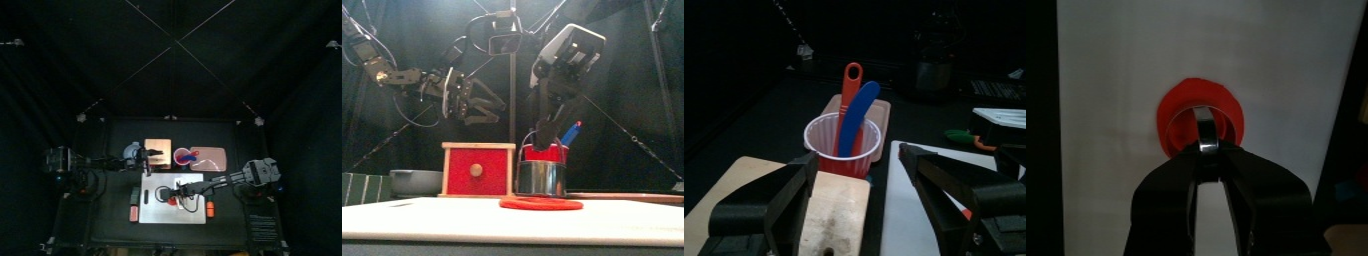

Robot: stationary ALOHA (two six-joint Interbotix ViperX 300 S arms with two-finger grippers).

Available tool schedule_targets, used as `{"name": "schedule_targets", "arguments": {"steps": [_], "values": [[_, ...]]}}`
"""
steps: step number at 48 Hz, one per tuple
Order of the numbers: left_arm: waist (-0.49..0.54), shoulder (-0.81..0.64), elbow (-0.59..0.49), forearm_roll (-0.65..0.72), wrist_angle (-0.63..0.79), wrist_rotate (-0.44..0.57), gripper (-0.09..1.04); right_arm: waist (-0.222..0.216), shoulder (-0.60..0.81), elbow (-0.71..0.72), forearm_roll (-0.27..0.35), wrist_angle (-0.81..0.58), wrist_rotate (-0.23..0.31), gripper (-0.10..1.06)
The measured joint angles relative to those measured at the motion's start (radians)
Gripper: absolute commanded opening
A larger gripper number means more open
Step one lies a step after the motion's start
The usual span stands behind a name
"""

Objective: Get the cutter from the drawer then cut the dough then place the extra dough in the bowl
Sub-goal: Cut the dough

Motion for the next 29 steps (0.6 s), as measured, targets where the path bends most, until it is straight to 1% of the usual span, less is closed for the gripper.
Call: {"name": "schedule_targets", "arguments": {"steps": [8,29], "values": [[0.0,0.0,0.005,0.0,0.0,-0.002,0.98,-0.003,0.006,0.0,-0.014,-0.003,-0.002,0.6],[-0.003,0.0,0.009,-0.002,0.0,-0.002,0.98,-0.003,0.015,-0.002,-0.014,0.0,-0.002,0.6]]}}
